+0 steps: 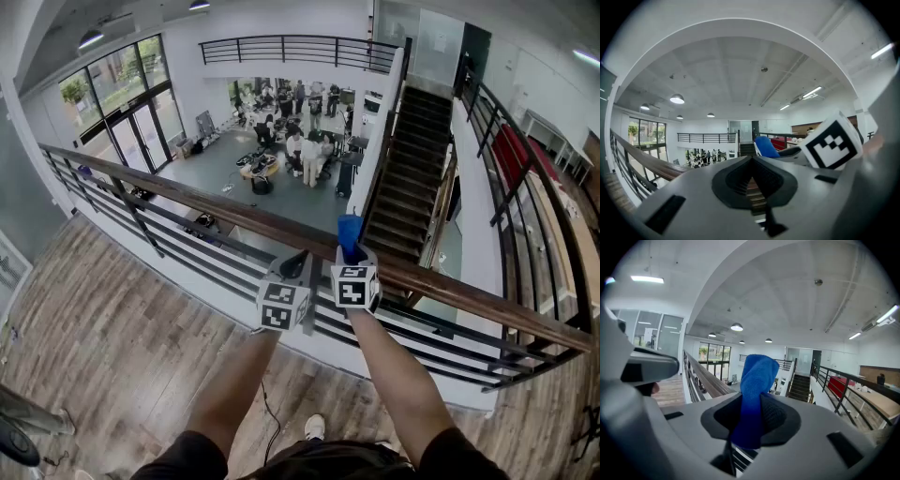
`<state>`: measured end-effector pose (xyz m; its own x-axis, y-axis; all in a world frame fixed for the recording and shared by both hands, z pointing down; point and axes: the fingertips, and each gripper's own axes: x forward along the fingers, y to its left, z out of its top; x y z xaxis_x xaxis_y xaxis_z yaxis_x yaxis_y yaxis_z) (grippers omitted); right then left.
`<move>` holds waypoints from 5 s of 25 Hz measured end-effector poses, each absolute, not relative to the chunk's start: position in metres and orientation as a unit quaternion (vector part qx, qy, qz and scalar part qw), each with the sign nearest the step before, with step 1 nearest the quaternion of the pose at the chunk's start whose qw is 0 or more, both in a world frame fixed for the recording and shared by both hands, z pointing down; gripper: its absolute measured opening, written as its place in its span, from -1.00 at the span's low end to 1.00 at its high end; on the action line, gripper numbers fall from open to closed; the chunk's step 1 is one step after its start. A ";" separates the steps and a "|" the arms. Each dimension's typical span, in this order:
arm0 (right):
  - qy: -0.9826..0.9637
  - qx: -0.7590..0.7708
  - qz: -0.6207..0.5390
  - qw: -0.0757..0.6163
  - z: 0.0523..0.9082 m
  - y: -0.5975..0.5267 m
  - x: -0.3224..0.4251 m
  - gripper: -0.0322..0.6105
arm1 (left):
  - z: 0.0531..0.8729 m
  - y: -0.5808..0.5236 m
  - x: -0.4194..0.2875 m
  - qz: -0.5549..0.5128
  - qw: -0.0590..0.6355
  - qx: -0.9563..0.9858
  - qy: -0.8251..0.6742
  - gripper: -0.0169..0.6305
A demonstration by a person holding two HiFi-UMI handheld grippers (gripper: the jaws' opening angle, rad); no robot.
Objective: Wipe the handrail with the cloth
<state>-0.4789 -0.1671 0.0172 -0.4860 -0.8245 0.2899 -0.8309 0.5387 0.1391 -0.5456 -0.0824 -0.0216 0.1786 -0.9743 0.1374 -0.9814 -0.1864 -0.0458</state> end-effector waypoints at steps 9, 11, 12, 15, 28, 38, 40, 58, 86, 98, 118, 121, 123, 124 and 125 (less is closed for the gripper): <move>-0.827 0.496 0.045 0.261 0.065 -0.199 -0.486 -0.56 | 0.034 -0.068 -0.559 0.097 0.081 0.749 -0.651 -0.94; -0.828 0.496 0.051 0.257 0.068 -0.197 -0.485 -0.56 | 0.037 -0.065 -0.561 0.104 0.082 0.747 -0.652 -0.94; -0.828 0.497 0.052 0.255 0.067 -0.196 -0.484 -0.56 | 0.036 -0.064 -0.561 0.106 0.082 0.746 -0.652 -0.94; -0.826 0.501 0.058 0.250 0.065 -0.195 -0.474 -0.56 | 0.030 -0.066 -0.554 0.107 0.077 0.748 -0.650 -0.94; -0.818 0.511 0.049 0.260 0.063 -0.201 -0.381 -0.56 | 0.039 -0.088 -0.470 0.098 0.113 0.783 -0.603 -0.94; -0.803 0.537 0.050 0.254 0.066 -0.196 -0.259 -0.56 | 0.031 -0.116 -0.358 0.107 0.099 0.811 -0.567 -0.94; -0.802 0.541 0.058 0.247 0.066 -0.192 -0.237 -0.56 | 0.030 -0.118 -0.334 0.109 0.097 0.816 -0.560 -0.94; -0.789 0.568 0.044 0.232 0.066 -0.177 -0.031 -0.56 | 0.040 -0.135 -0.108 0.111 0.097 0.843 -0.517 -0.94; -0.729 0.647 0.055 0.215 0.065 -0.144 0.350 -0.56 | 0.041 -0.121 0.234 0.125 0.103 0.882 -0.442 -0.94; -0.678 0.700 0.081 0.208 0.068 -0.129 0.516 -0.56 | 0.048 -0.104 0.364 0.138 0.099 0.903 -0.394 -0.94; -0.574 0.776 0.140 0.221 0.068 -0.108 0.769 -0.56 | 0.033 -0.074 0.523 0.138 0.087 0.944 -0.285 -0.94; -0.565 0.787 0.150 0.197 0.073 -0.106 0.790 -0.56 | 0.038 -0.076 0.515 0.142 0.081 0.945 -0.282 -0.94; -0.560 0.794 0.151 0.182 0.071 -0.105 0.797 -0.56 | 0.038 -0.083 0.502 0.142 0.081 0.943 -0.290 -0.94; -0.557 0.798 0.148 0.178 0.069 -0.106 0.797 -0.56 | 0.038 -0.088 0.493 0.141 0.083 0.941 -0.297 -0.94; -0.556 0.800 0.142 0.175 0.067 -0.107 0.793 -0.56 | 0.036 -0.093 0.482 0.139 0.086 0.939 -0.304 -0.94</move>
<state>0.7929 -0.1068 0.0665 0.3416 -0.8405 0.4206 -0.9393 -0.3208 0.1220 0.4819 -0.0930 0.0363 0.7769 -0.5459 0.3136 -0.5939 -0.8008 0.0773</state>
